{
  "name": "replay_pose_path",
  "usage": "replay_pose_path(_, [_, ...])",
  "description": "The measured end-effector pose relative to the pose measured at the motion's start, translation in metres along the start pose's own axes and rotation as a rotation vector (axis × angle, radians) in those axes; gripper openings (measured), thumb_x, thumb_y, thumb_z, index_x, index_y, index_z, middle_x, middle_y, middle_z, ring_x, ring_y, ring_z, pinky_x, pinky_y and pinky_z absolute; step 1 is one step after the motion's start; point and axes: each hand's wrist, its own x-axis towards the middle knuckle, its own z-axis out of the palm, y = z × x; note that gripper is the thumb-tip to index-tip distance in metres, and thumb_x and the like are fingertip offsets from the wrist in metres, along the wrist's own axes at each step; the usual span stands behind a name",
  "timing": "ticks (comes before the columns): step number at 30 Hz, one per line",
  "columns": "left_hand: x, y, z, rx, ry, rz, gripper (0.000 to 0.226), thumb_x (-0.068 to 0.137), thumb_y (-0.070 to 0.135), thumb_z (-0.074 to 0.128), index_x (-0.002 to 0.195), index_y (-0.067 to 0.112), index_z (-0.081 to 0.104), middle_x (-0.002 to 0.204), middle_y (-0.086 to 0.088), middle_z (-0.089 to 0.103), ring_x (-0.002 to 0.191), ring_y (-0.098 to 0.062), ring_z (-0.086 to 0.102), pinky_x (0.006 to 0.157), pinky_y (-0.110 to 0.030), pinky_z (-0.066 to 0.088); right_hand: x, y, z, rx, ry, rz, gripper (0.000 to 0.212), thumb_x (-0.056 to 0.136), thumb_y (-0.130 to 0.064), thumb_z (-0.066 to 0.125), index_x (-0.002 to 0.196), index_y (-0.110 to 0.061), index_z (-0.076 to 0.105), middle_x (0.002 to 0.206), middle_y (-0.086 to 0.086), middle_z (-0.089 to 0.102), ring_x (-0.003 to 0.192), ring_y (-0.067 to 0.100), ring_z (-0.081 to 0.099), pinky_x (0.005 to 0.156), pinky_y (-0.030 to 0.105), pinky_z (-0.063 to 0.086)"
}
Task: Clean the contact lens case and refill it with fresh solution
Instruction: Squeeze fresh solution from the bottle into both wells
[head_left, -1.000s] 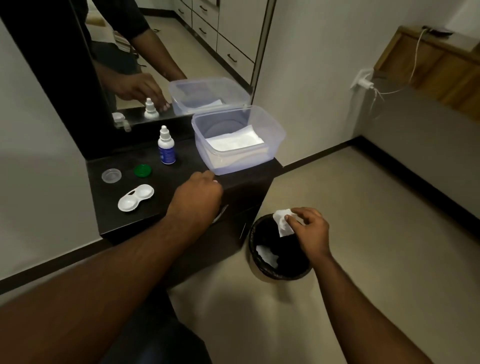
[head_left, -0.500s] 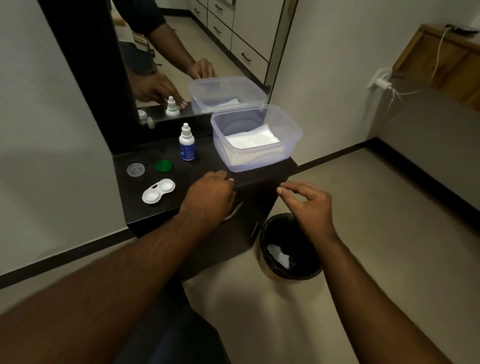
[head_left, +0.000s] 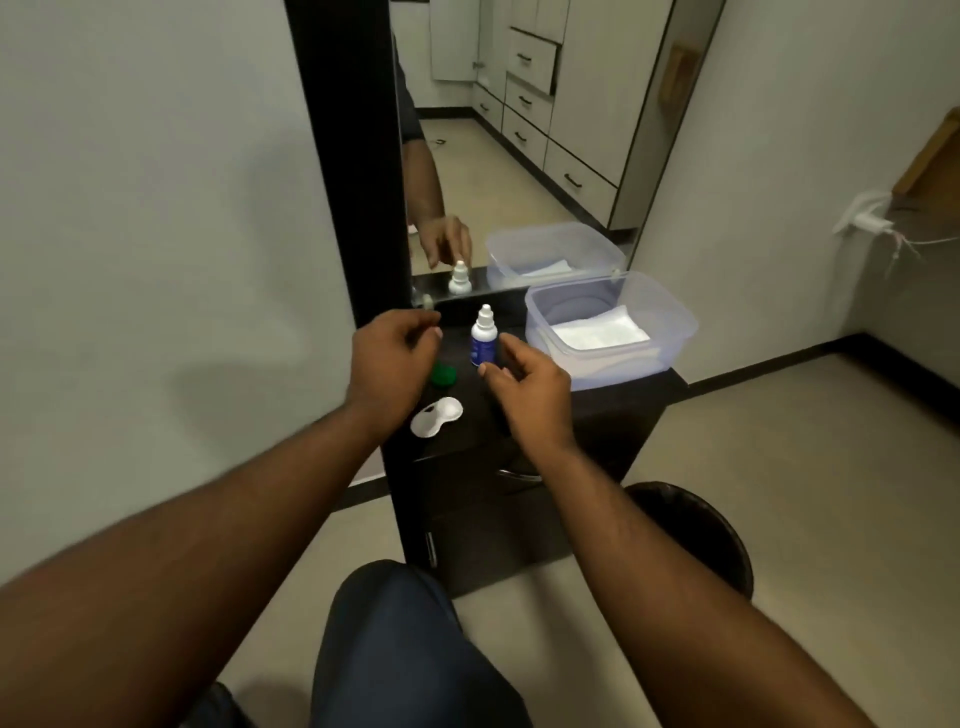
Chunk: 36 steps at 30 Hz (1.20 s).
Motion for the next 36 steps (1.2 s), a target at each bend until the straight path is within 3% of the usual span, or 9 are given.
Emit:
replay_pose_path(5, [0.014,-0.005,0.001,-0.071,-0.15,-0.063,0.036,0.09,0.005,0.058,0.125,0.008,0.061,0.122,-0.008,0.066,0.111,-0.011,0.059,0.097,-0.023,0.044,0.028,0.013,0.024,-0.075,0.007,0.152,0.065,0.078,-0.023,0.076,0.136,-0.013,0.049,0.127,0.003,0.062,0.113,0.013,0.058,0.099,0.029,0.047])
replay_pose_path(10, [0.027,0.002,0.013,-0.119,-0.246,-0.055,0.044,0.091,0.003,0.055,0.134,0.01,0.052,0.134,-0.005,0.058,0.121,-0.006,0.05,0.099,-0.017,0.037,0.04,0.016,0.028,-0.088,0.0,0.131,0.044,0.078,-0.018,0.076,0.12,-0.014,0.063,0.111,0.002,0.069,0.1,0.017,0.063,0.091,0.034,0.052])
replay_pose_path(16, [0.044,-0.004,0.026,-0.117,-0.399,-0.033,0.044,0.095,0.003,0.05,0.138,0.013,0.049,0.134,-0.006,0.058,0.124,-0.011,0.051,0.091,-0.006,0.038,0.039,0.021,0.027,-0.079,-0.12,0.137,0.043,0.077,-0.021,0.077,0.118,-0.017,0.065,0.109,-0.001,0.071,0.1,0.012,0.064,0.092,0.037,0.053])
replay_pose_path(18, [0.046,-0.01,0.027,-0.093,-0.389,-0.01,0.04,0.094,0.003,0.052,0.133,0.011,0.054,0.128,-0.007,0.062,0.118,-0.01,0.057,0.087,-0.001,0.04,0.039,0.019,0.025,-0.076,-0.128,0.139,0.044,0.076,-0.02,0.078,0.118,-0.016,0.065,0.11,0.0,0.07,0.1,0.013,0.064,0.093,0.035,0.052])
replay_pose_path(21, [0.047,-0.013,0.028,-0.105,-0.406,-0.003,0.036,0.094,0.005,0.054,0.129,0.011,0.058,0.127,-0.006,0.063,0.115,-0.009,0.058,0.093,-0.011,0.044,0.038,0.018,0.025,-0.06,-0.124,0.139,0.043,0.076,-0.019,0.078,0.117,-0.015,0.066,0.108,0.0,0.071,0.098,0.013,0.065,0.092,0.034,0.053])
replay_pose_path(24, [0.047,-0.015,0.03,-0.109,-0.43,0.003,0.032,0.094,0.008,0.055,0.125,0.009,0.061,0.125,-0.005,0.064,0.109,-0.005,0.057,0.084,-0.003,0.044,0.039,0.02,0.026,-0.07,-0.122,0.154,0.042,0.077,-0.021,0.077,0.116,-0.015,0.066,0.108,0.001,0.071,0.098,0.013,0.065,0.092,0.036,0.053])
replay_pose_path(29, [0.041,-0.02,0.036,-0.09,-0.275,0.034,0.026,0.09,0.014,0.063,0.115,0.011,0.068,0.113,-0.005,0.07,0.098,-0.005,0.063,0.081,-0.006,0.047,0.04,0.019,0.029,-0.117,-0.12,0.169,0.04,0.079,-0.023,0.075,0.117,-0.015,0.066,0.109,0.002,0.071,0.1,0.016,0.065,0.092,0.04,0.053])
replay_pose_path(33, [0.038,-0.021,0.038,-0.127,-0.172,0.005,0.024,0.079,0.022,0.076,0.099,0.011,0.07,0.092,-0.002,0.072,0.083,-0.009,0.068,0.076,-0.023,0.058,0.039,0.017,0.029,-0.126,-0.109,0.173,0.037,0.08,-0.021,0.074,0.116,-0.014,0.066,0.107,0.003,0.071,0.099,0.017,0.064,0.091,0.039,0.054])
replay_pose_path(36, [0.035,-0.013,0.036,-0.284,-0.23,-0.015,0.049,0.081,0.02,0.074,0.127,0.02,0.055,0.12,0.001,0.063,0.107,-0.006,0.06,0.09,-0.021,0.052,0.04,0.016,0.029,-0.115,-0.109,0.194,0.036,0.08,-0.019,0.074,0.114,-0.014,0.066,0.108,0.003,0.07,0.1,0.017,0.063,0.091,0.036,0.053])
